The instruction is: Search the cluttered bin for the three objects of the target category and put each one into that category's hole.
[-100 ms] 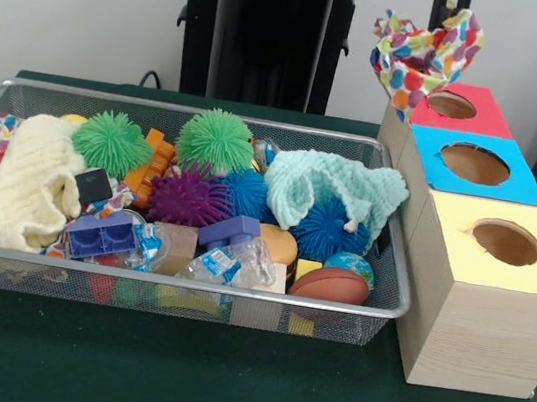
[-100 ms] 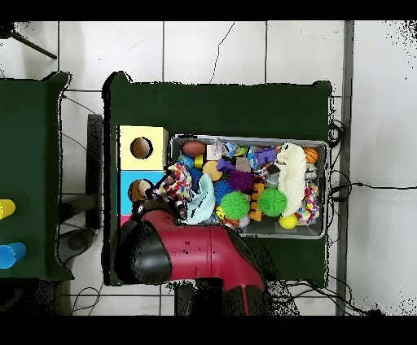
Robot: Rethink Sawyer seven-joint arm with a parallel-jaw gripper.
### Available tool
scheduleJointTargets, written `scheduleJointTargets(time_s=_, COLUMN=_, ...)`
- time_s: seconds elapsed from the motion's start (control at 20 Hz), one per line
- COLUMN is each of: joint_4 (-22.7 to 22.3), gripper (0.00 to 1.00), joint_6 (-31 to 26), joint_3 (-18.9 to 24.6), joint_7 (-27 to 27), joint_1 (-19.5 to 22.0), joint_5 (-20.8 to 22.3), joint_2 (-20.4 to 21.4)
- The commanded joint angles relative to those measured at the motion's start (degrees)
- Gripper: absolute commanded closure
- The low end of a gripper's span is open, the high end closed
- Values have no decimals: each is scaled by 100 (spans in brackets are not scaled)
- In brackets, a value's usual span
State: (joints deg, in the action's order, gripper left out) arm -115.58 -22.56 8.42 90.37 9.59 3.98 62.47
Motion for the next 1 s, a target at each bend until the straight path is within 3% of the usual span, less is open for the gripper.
scheduleJointTargets(time_s=0.05, joint_4=911, gripper=100, joint_6=-753, joint_3=-538, joint_7=1785, joint_1=-416, joint_5=-293, joint_2=-649)
scheduleJointTargets(time_s=0.2, joint_4=1086, gripper=100, joint_6=-696, joint_3=-698, joint_7=1823, joint_1=-620, joint_5=-399, joint_2=-843)
scheduleJointTargets(time_s=0.45, joint_4=1223, gripper=100, joint_6=-1, joint_3=-988, joint_7=1978, joint_1=-1075, joint_5=-605, joint_2=-1382)
scheduleJointTargets(time_s=1.0, joint_4=1566, gripper=100, joint_6=-84, joint_3=-1321, joint_7=2177, joint_1=-1686, joint_5=-1017, joint_2=-1755)
